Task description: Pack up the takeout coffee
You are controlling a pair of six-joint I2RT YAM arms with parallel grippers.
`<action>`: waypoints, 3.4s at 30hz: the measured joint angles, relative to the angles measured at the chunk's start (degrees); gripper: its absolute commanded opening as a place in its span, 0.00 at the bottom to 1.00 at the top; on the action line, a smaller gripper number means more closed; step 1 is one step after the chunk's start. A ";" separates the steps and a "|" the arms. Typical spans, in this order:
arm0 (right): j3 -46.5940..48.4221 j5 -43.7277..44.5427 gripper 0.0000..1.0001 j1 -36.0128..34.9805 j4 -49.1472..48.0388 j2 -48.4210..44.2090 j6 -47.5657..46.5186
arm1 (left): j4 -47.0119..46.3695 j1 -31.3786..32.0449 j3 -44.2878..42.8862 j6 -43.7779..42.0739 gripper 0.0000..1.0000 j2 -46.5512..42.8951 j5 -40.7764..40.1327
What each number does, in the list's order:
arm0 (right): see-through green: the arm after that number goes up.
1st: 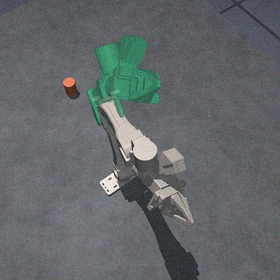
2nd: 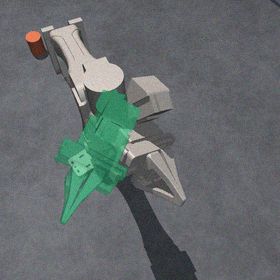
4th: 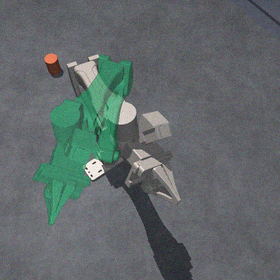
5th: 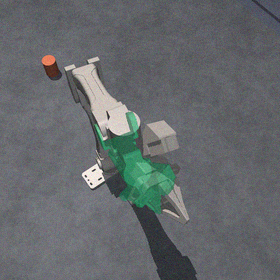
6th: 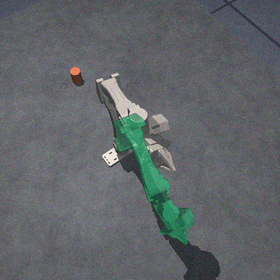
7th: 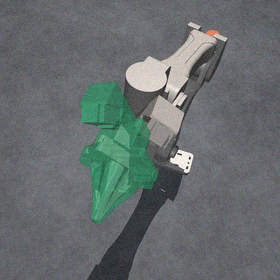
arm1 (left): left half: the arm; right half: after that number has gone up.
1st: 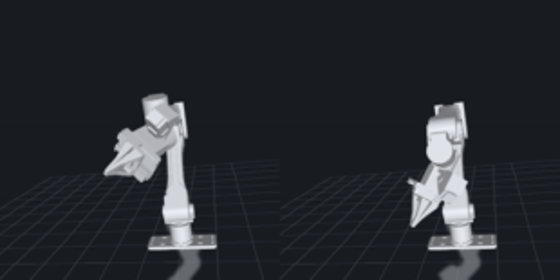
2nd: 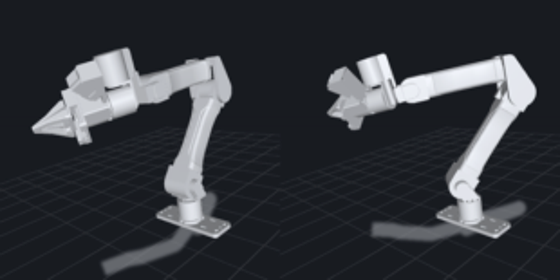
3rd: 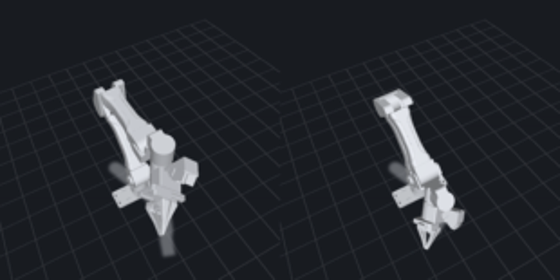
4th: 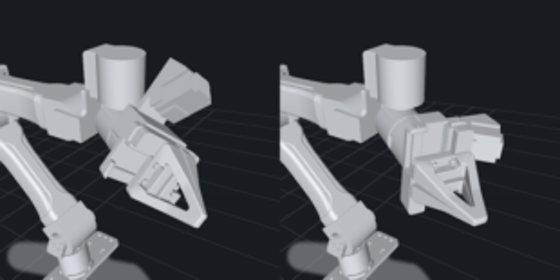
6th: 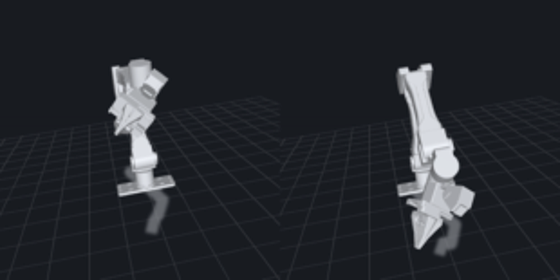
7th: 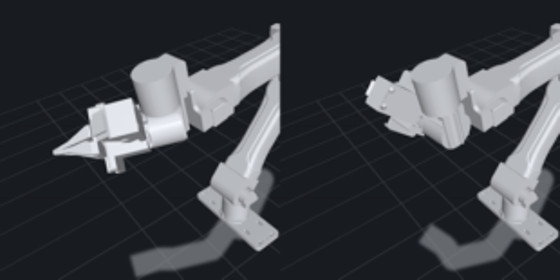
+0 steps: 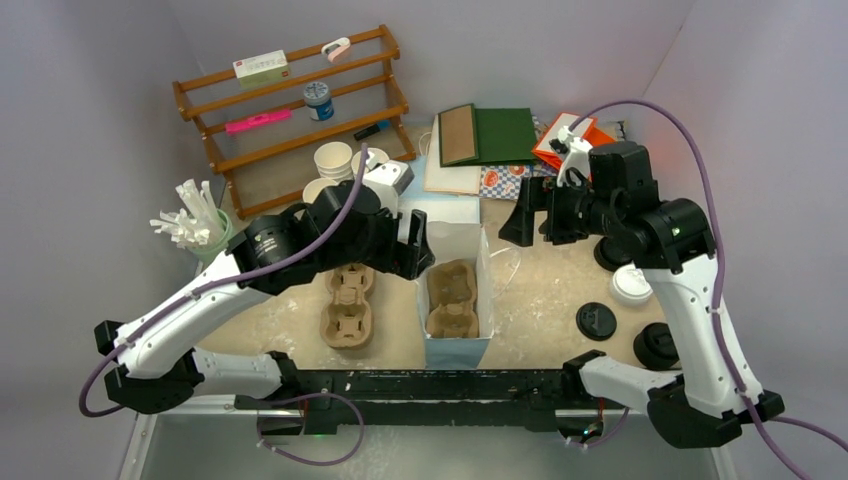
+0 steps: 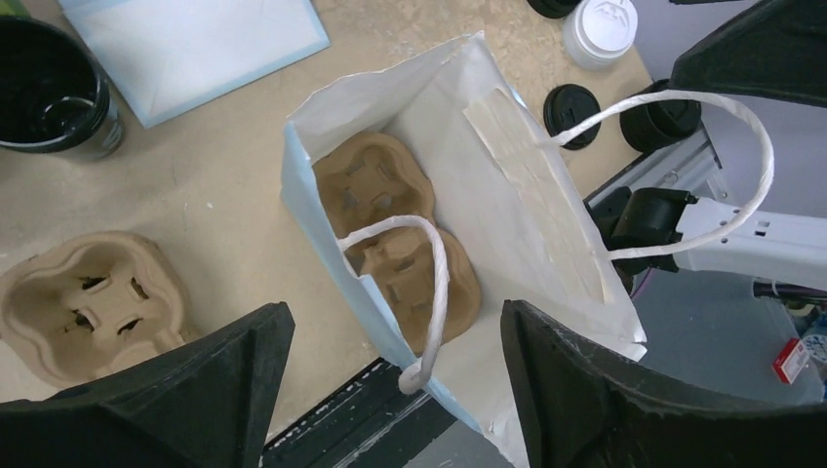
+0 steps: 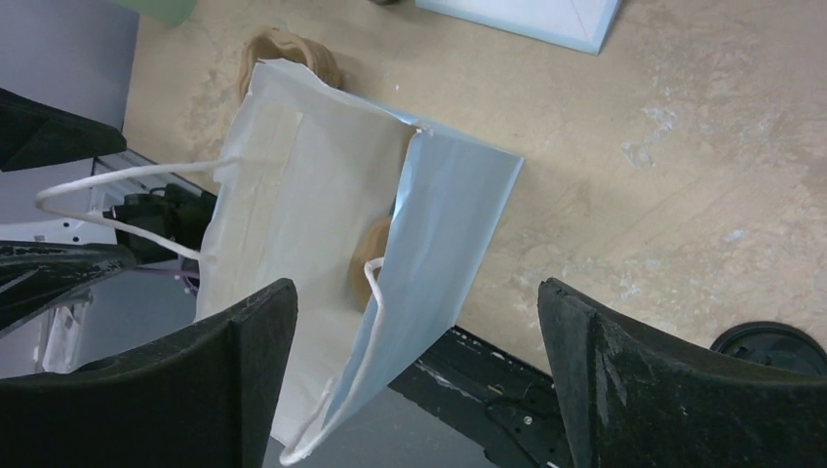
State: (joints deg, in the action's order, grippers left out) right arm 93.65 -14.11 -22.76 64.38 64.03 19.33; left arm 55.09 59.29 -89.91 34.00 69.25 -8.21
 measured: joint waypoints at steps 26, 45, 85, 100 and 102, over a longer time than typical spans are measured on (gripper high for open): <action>0.09 14.49 0.62 -10.43 -5.16 12.79 10.01 | 10.49 -16.26 -22.03 -3.54 0.80 17.49 11.47; -3.78 13.31 0.21 -10.99 -5.68 12.52 9.53 | 10.01 -16.26 -12.33 -7.69 0.26 22.99 21.88; 26.62 20.39 0.55 -11.06 -4.63 26.10 -2.95 | -18.56 -20.63 4.52 15.39 0.00 10.49 18.91; 9.40 15.23 0.59 -11.10 -1.55 21.11 3.85 | -17.59 -22.93 4.52 20.76 0.00 11.34 19.96; 6.49 14.53 0.49 -11.10 -1.73 20.02 4.70 | -17.70 -23.08 4.52 20.92 0.00 11.30 19.98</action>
State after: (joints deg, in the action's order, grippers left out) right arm 100.14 0.43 -33.87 62.65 84.05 24.03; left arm 37.39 36.21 -85.38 54.92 80.55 11.77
